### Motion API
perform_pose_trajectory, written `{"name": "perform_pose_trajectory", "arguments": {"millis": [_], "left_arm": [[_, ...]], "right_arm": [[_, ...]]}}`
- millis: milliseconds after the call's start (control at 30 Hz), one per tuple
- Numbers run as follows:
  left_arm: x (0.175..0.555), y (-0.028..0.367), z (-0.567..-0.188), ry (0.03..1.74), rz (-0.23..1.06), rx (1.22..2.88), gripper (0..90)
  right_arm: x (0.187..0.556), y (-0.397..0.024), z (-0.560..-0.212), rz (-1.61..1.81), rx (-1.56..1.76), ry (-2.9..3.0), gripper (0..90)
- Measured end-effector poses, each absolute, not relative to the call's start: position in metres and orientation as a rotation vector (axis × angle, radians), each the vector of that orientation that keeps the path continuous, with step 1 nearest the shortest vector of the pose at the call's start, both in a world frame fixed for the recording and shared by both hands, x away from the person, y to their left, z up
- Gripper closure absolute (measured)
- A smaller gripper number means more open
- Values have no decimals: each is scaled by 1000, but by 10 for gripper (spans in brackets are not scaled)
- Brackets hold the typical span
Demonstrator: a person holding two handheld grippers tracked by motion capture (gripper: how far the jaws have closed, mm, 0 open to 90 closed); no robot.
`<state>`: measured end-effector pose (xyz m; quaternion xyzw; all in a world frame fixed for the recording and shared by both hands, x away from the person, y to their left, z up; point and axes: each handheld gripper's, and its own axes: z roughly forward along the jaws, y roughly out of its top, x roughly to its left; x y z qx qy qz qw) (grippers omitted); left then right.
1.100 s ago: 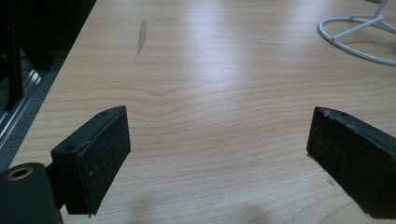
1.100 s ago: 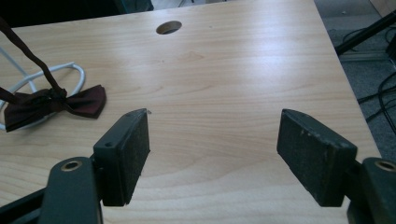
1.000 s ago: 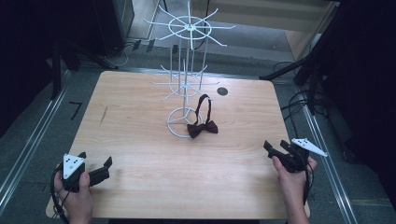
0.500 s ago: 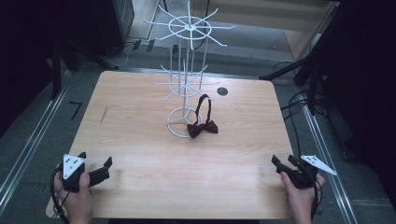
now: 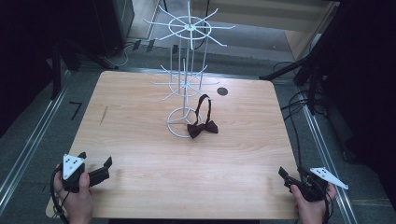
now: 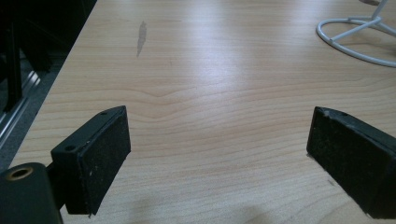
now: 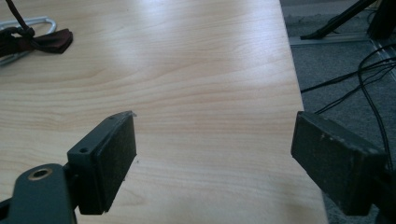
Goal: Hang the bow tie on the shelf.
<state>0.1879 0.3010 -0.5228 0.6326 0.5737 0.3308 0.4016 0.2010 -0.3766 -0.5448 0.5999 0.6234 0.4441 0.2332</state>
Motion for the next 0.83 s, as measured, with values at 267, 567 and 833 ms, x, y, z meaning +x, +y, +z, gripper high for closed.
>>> {"name": "perform_pose_trajectory", "arguments": {"millis": [267,567,833], "left_arm": [[188,300,-523,1446,839,1605,68],[188,300,-523,1450,839,1600,67],[188,300,-523,1449,840,1600,67]], "right_arm": [[186,-387,-548,1202,1658,1714,146],[186,-387,-550,1209,1674,1702,147],[189,-383,-547,1194,1649,1712,141]]}}
